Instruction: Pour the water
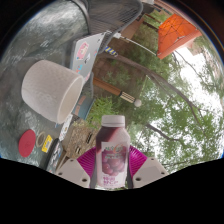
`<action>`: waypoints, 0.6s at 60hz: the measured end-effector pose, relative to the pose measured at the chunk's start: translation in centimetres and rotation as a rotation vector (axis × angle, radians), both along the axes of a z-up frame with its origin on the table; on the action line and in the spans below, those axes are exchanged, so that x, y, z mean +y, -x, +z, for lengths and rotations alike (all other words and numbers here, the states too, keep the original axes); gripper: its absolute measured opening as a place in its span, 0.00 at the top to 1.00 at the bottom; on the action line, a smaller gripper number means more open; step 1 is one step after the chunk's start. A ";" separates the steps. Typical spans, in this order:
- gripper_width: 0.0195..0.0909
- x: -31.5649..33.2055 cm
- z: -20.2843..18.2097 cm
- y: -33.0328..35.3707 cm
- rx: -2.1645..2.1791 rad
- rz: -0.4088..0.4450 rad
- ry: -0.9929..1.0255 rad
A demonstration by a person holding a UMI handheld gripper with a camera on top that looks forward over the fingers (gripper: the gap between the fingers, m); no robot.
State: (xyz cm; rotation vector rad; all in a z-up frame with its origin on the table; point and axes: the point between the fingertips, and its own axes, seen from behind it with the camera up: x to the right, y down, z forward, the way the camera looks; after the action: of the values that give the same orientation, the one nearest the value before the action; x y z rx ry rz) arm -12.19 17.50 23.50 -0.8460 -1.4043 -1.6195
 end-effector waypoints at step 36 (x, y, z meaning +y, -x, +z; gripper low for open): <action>0.67 1.6 -14.4 -9.6 2.087 -0.041 0.191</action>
State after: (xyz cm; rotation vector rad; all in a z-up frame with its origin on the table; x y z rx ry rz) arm -2.61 19.13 9.15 -1.7356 0.0626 0.0129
